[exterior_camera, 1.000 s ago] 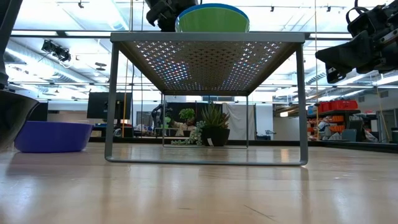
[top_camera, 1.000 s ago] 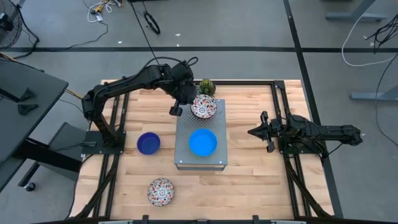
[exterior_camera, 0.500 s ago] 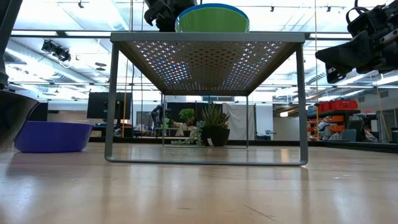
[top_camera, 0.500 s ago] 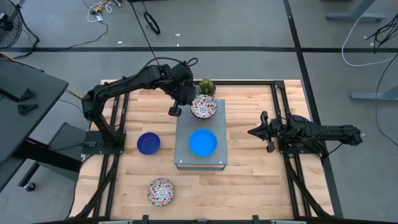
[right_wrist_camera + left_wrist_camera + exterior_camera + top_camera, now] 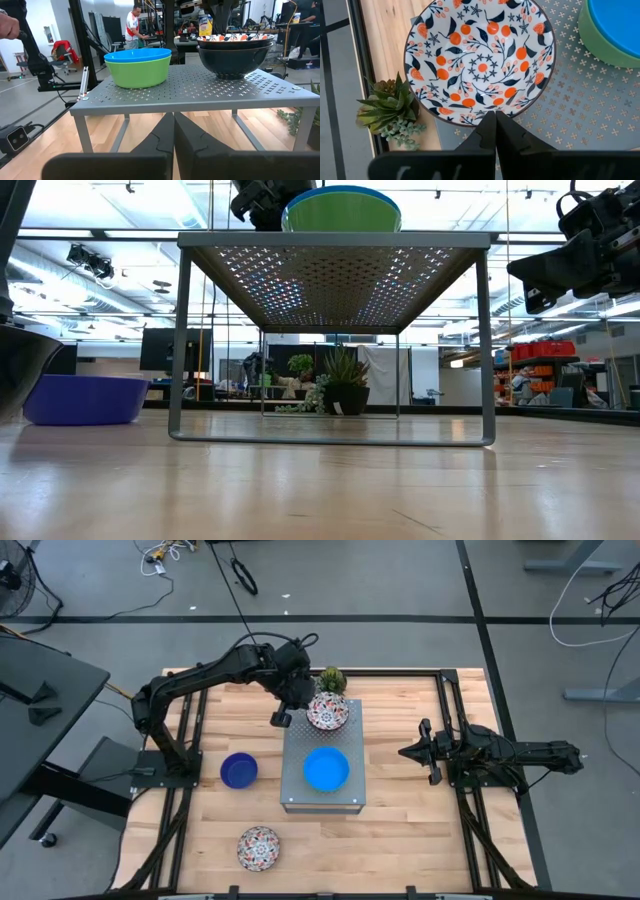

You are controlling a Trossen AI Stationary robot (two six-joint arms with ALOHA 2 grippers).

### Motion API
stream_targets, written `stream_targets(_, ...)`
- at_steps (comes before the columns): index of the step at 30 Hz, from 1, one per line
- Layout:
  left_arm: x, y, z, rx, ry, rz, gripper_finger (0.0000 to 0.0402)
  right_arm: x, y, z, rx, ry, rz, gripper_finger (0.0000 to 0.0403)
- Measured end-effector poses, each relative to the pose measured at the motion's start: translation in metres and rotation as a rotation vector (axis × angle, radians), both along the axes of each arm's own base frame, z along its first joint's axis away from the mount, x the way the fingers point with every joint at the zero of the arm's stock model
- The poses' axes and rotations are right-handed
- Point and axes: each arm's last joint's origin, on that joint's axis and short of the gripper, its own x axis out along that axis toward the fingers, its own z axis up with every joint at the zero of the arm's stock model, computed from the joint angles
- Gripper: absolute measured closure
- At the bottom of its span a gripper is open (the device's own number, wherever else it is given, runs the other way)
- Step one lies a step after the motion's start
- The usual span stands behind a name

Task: Pick & Place Mini bowls
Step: Stack the top white patterned bowl on the other white patterned bowl on the shelf, then stack the blue bowl on the light blue bowl on the shelf

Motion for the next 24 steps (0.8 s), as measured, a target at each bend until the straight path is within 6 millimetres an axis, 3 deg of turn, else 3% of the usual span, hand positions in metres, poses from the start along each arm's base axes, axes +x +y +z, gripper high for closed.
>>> stream_targets(9,-0.01,-0.007,0.013,0.0,-0.025,0.02,0.04,0.0,0.0,0.0,0.0,0.0,0.0,0.0392)
stream_targets(24,-0.063,-0.047,0.055,-0.045,-0.011,0.058,0.04,0.0,0.0,0.0,0.0,0.0,0.0,0.0392)
